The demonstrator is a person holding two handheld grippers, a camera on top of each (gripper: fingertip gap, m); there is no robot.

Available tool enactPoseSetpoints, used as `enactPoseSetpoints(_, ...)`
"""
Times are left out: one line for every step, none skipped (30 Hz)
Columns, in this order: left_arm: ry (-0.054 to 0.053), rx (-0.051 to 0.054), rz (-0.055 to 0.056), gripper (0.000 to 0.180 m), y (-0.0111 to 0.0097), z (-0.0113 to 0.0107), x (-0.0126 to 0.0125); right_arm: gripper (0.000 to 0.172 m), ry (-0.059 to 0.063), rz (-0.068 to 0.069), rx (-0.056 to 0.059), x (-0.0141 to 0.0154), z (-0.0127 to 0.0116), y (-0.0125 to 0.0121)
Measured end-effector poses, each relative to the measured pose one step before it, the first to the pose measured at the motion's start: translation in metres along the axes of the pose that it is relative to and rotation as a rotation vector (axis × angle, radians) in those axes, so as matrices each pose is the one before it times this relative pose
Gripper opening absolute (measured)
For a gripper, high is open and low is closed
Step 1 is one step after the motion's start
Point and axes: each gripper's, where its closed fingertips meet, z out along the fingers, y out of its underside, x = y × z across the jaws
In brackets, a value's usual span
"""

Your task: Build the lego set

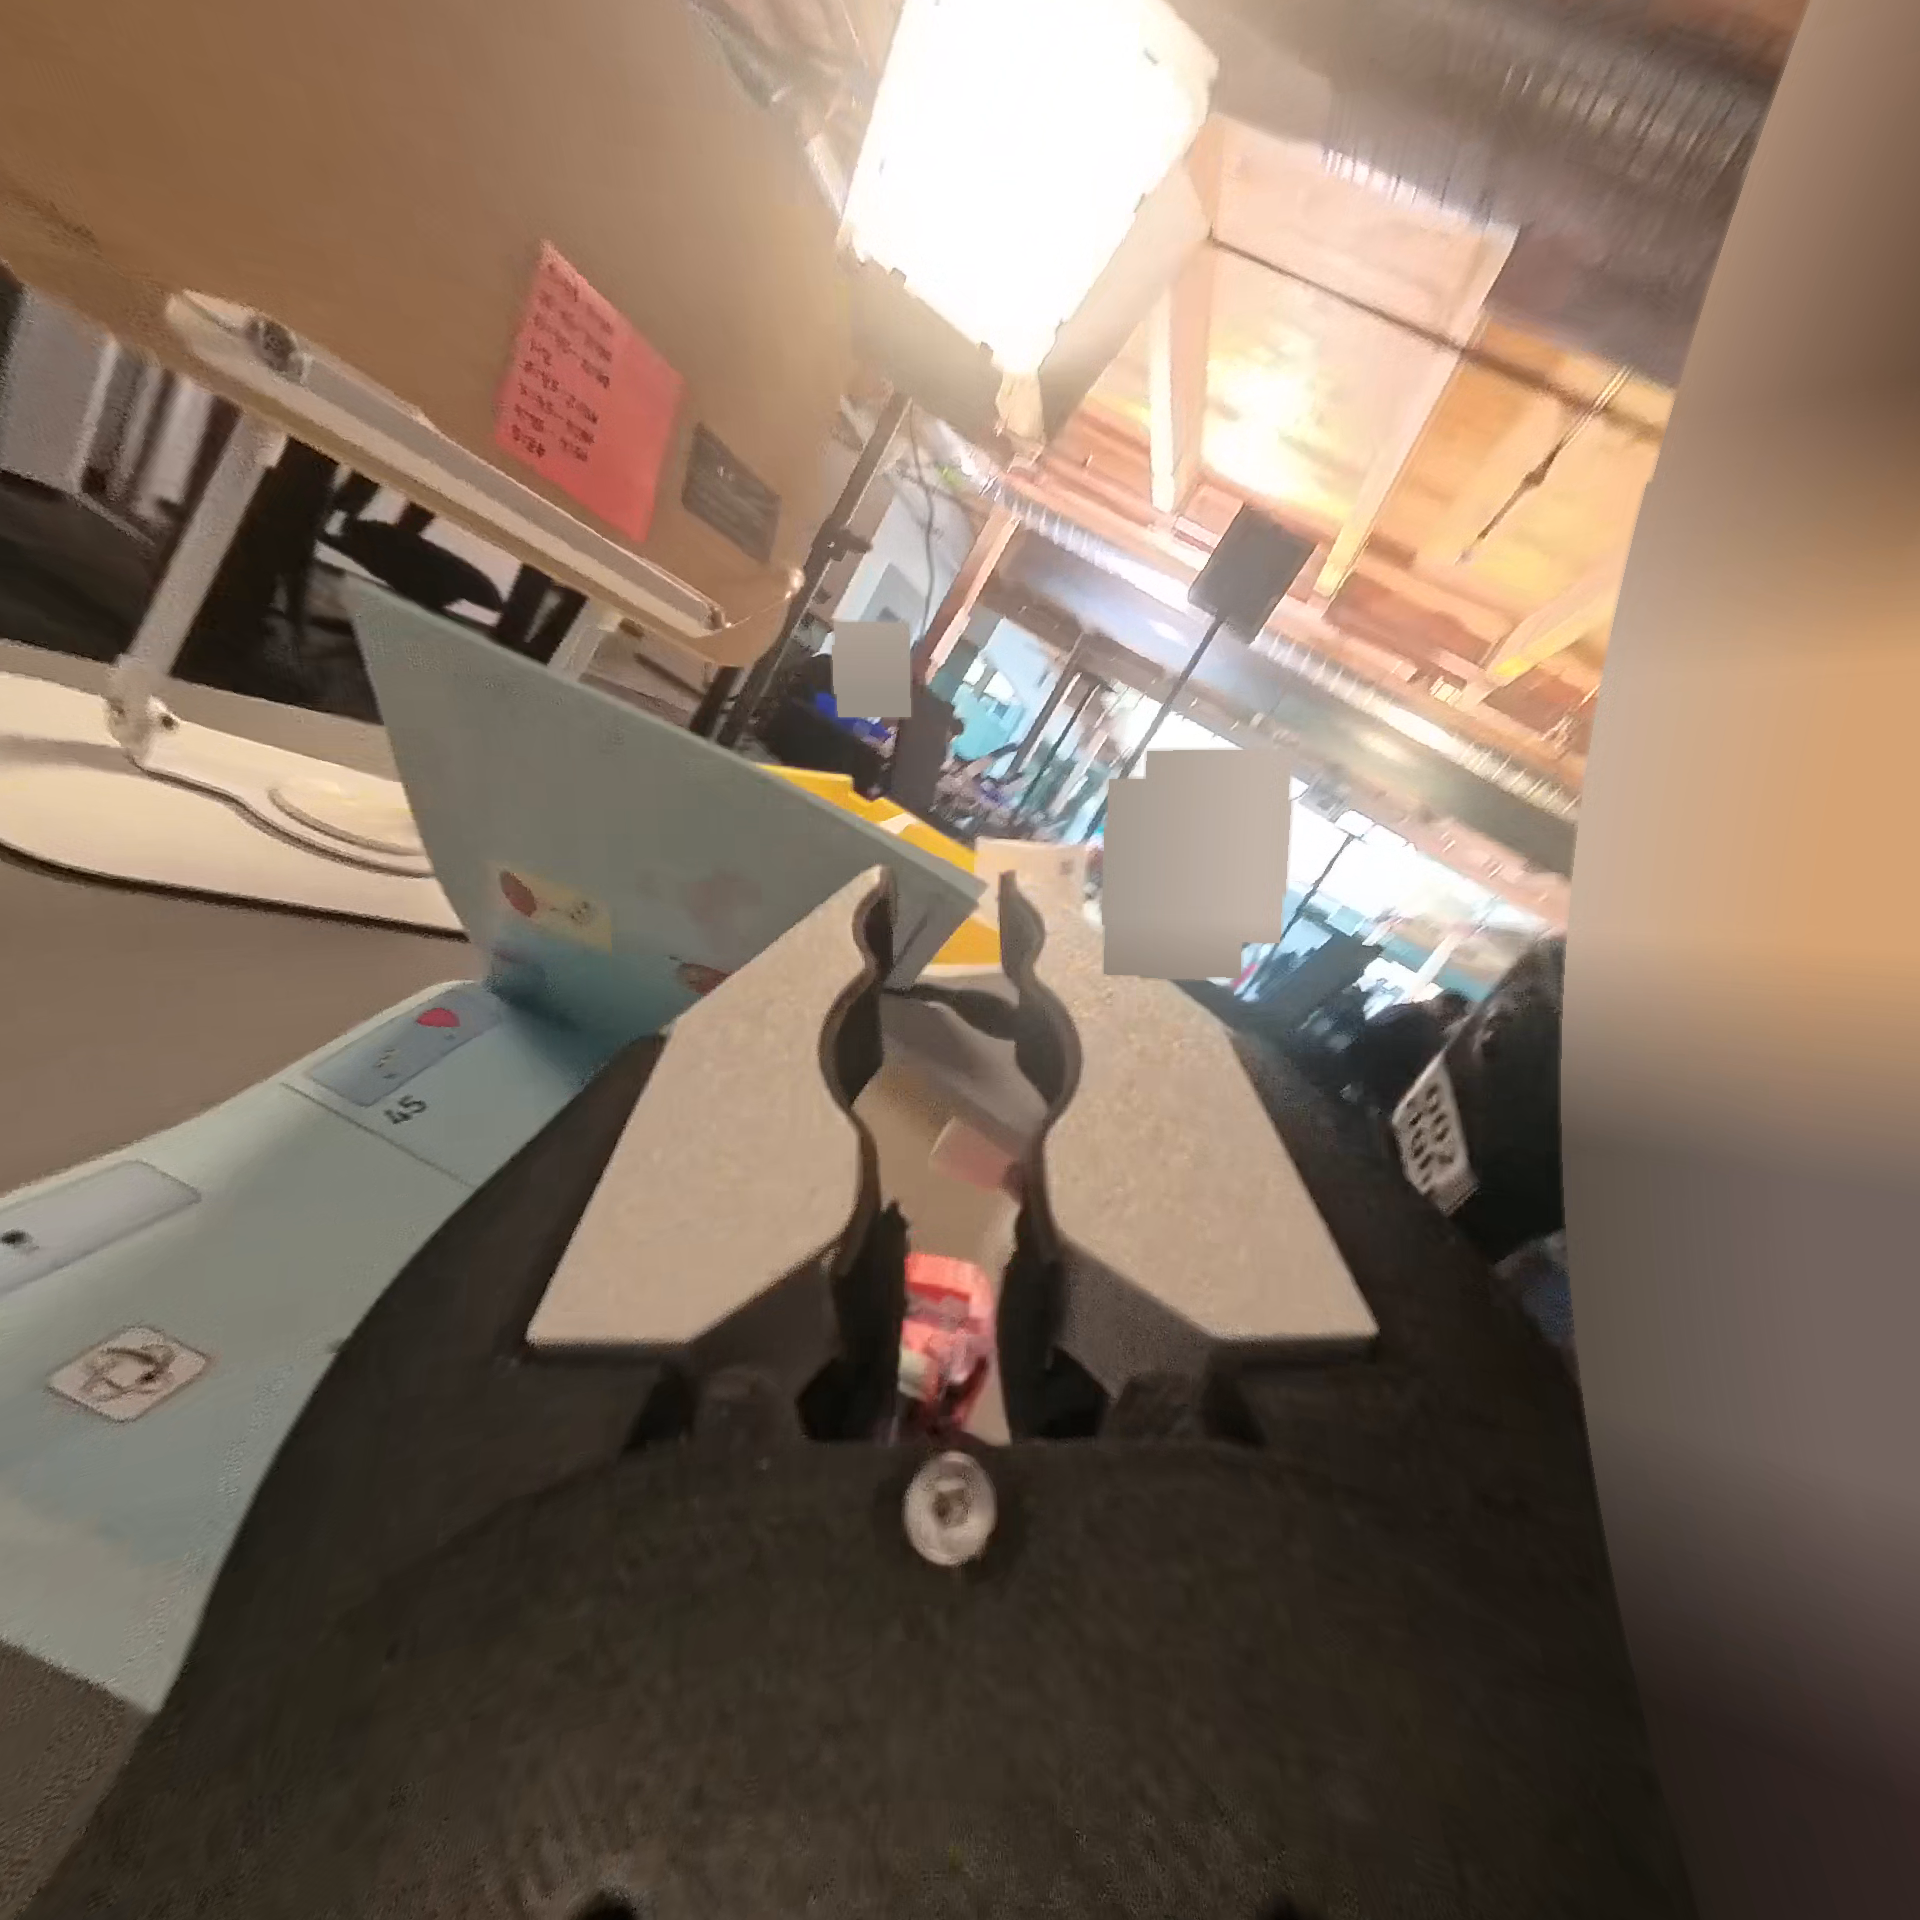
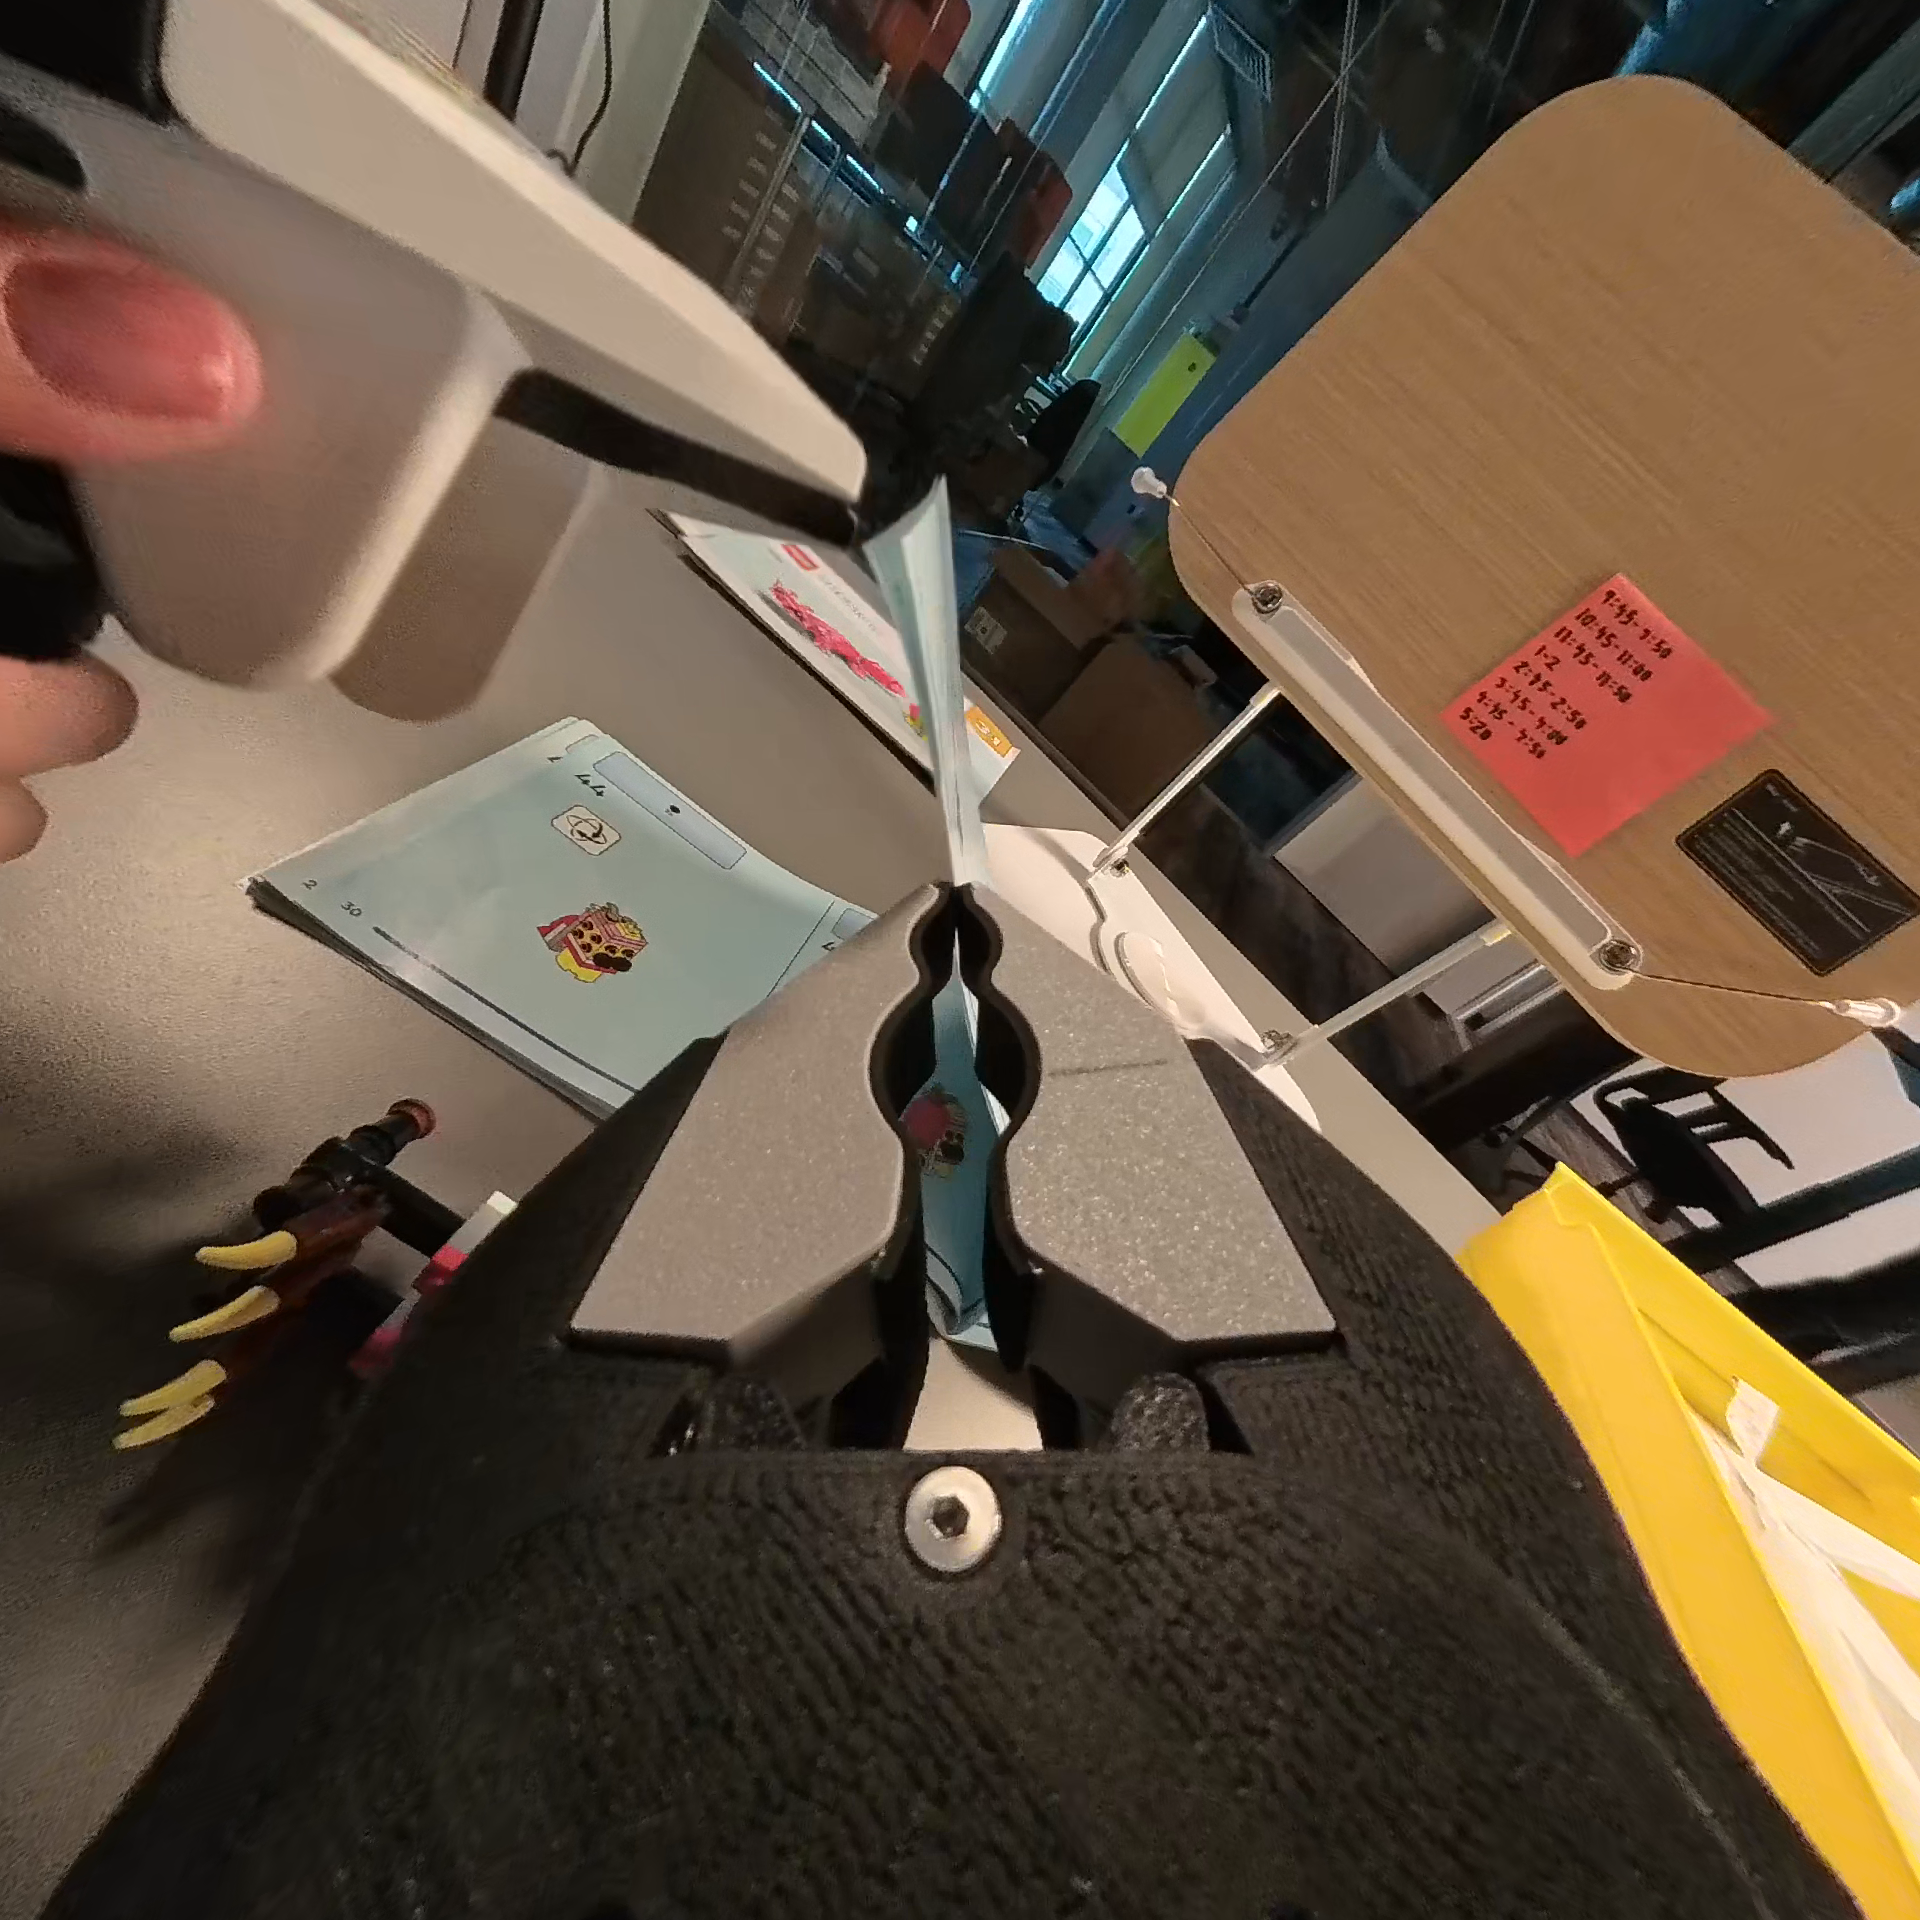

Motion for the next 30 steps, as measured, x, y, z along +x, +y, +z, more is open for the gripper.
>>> enactPoseSetpoints(0.0169,0.0195,-0.0606,0.018,-0.00279,-0.00124,-0.00137,0.0,0.0013,-0.0014,0.0005,0.00033,-0.00004,-0.00003)
enactPoseSetpoints(0.0208,0.0182,-0.0658,0.018,-0.00254,-0.00101,-0.00108,0.0,0.0004,-0.0012,0.0004,0.00007,-0.0001,0.00003)
enactPoseSetpoints(0.0203,0.0149,-0.0668,0.019,-0.00201,-0.00069,-0.00111,0.0,-0.0002,-0.0018,0.0002,-0.0002,-0.00002,0.00001)
enactPoseSetpoints(0.0151,0.0075,-0.0617,0.021,-0.00078,-0.00004,-0.00179,0.0,-0.0001,-0.0031,0.0,-0.00021,0.00005,0.00006)
enactPoseSetpoints(0.0106,-0.0029,-0.0492,0.023,0.00089,0.00049,-0.00179,0.0,0.0002,-0.0037,0.0,-0.00023,0.00006,-0.00002)
enactPoseSetpoints(-0.0006,-0.0073,-0.0364,0.024,0.00185,0.00088,-0.00272,0.0,0.0001,-0.0032,0.0001,-0.00035,0.00008,0.00003)
enactPoseSetpoints(-0.0046,-0.0079,-0.027,0.025,0.00221,0.00126,-0.00257,0.0,-0.0001,-0.0018,0.0001,-0.00023,0.00005,-0.00003)
enactPoseSetpoints(0.0005,-0.0062,-0.0206,0.025,0.00202,0.00132,-0.00122,0.0,0.0001,-0.0012,0.0001,-0.00014,0.00004,0.00005)
enactPoseSetpoints(0.0043,-0.0025,-0.0159,0.025,0.00147,0.00126,-0.00046,0.0,0.0001,-0.0008,0.0001,-0.00005,-0.00005,0.00002)
enactPoseSetpoints(-0.0001,-0.0034,-0.0136,0.024,0.00143,0.0013,-0.00074,0.0,0.0002,0.0,-0.0001,0.00001,-0.00007,0.00014)
enactPoseSetpoints(-0.0003,-0.0056,-0.009,0.022,0.00159,0.00098,-0.00072,0.0,0.0007,0.0011,-0.0002,0.00031,-0.00005,0.00013)
enactPoseSetpoints(0.0022,-0.0036,-0.0078,0.02,0.00095,0.00066,-0.00032,0.0,0.0007,0.0023,-0.0002,0.00038,-0.00007,0.00014)
enactPoseSetpoints(0.0057,0.0003,-0.0085,0.02,0.00033,0.0003,0.00033,0.0,0.0003,0.0035,0.0005,0.00041,-0.00018,0.00005)
enactPoseSetpoints(0.0071,0.0022,-0.0093,0.02,-0.00007,0.0,0.00032,0.0,0.0003,0.004,0.0009,0.00049,-0.00016,0.00008)
enactPoseSetpoints(0.0045,0.0011,-0.0082,0.02,-0.00011,-0.00006,0.00001,0.0,0.0001,0.0037,0.0003,0.00027,-0.0001,0.0001)
enactPoseSetpoints(0.0013,-0.0003,-0.0053,0.02,0.00013,0.00003,-0.00044,0.0,0.0,0.0026,0.0001,0.00028,-0.00004,0.00009)
enactPoseSetpoints(0.003,-0.0013,-0.0041,0.02,0.00044,0.00015,-0.00001,0.0,0.0001,0.0012,0.0,0.00017,0.00005,0.00004)
enactPoseSetpoints(0.0062,-0.0006,-0.0054,0.02,0.0003,0.00026,0.00046,0.0,0.0005,0.0005,0.0002,0.00014,-0.00007,-0.00007)
enactPoseSetpoints(0.0091,0.0009,-0.0065,0.02,0.00009,0.00019,0.0009,0.0,0.0003,0.0006,0.0007,0.00015,-0.00011,-0.00009)
enactPoseSetpoints(0.0091,0.0015,-0.0077,0.021,0.00001,0.00025,0.00085,0.0,0.0,0.0014,0.0006,0.00011,-0.00013,-0.00015)
enactPoseSetpoints(0.0078,0.0007,-0.0078,0.022,0.00016,0.00031,0.00063,0.0,0.0003,0.0018,0.0004,0.00025,-0.00001,-0.00004)
enactPoseSetpoints(0.0064,-0.0003,-0.0077,0.023,0.00045,0.00019,0.00042,0.0,0.0007,0.0015,0.0003,0.00027,-0.00008,-0.00008)
enactPoseSetpoints(0.006,0.0011,-0.0071,0.024,0.00021,0.00032,0.00039,0.0,0.0002,0.0016,0.0002,0.00032,-0.0001,0.00002)
enactPoseSetpoints(0.0055,0.0049,-0.0064,0.024,-0.00024,0.00008,0.00047,0.0,-0.0001,0.0016,0.0003,0.0001,-0.00008,0.00001)
enactPoseSetpoints(0.0056,0.0072,-0.0068,0.025,-0.00067,-0.0001,0.00038,0.0,0.0002,0.0011,0.0003,0.00018,-0.00007,0.00001)
enactPoseSetpoints(0.0017,0.0042,-0.0073,0.024,-0.00035,-0.00017,-0.00025,0.0,0.0006,0.0006,0.0001,0.00027,-0.00002,-0.00009)
enactPoseSetpoints(-0.0004,0.0013,-0.0045,0.024,-0.00011,-0.00018,-0.00057,0.0,0.0009,0.0006,0.0001,0.0003,-0.00009,0.00003)
enactPoseSetpoints(-0.0035,0.0003,-0.0022,0.023,0.00013,-0.00011,-0.00093,0.0,0.0007,0.0012,0.0003,0.00025,0.00006,0.00001)
enactPoseSetpoints(-0.0021,-0.0004,-0.0012,0.022,0.00014,-0.00007,-0.00064,0.0,0.0003,0.0016,0.0002,0.00015,-0.00008,0.00002)
enactPoseSetpoints(-0.0001,-0.001,-0.0022,0.021,0.00023,0.00006,-0.00027,0.0,0.0003,0.0014,0.0,0.00028,0.00003,0.00013)
